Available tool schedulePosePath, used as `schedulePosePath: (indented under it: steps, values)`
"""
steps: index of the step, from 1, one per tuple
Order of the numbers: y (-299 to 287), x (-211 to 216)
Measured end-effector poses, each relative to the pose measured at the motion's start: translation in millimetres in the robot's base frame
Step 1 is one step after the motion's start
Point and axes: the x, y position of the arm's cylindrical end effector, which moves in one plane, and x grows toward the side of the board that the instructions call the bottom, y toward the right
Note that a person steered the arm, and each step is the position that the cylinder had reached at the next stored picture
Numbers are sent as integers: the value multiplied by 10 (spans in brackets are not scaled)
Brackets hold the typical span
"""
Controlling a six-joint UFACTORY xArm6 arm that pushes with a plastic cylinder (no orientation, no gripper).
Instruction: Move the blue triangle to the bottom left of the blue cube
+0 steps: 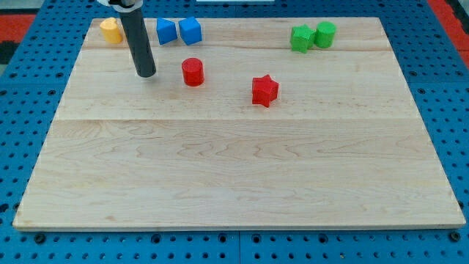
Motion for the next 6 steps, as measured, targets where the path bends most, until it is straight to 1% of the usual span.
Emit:
schedulePosePath:
  steps: [1, 2, 3, 4, 6]
  values:
    - [256, -103]
    - [924, -103]
    - [1164, 146]
    - [1277, 49]
    - [1252, -1260]
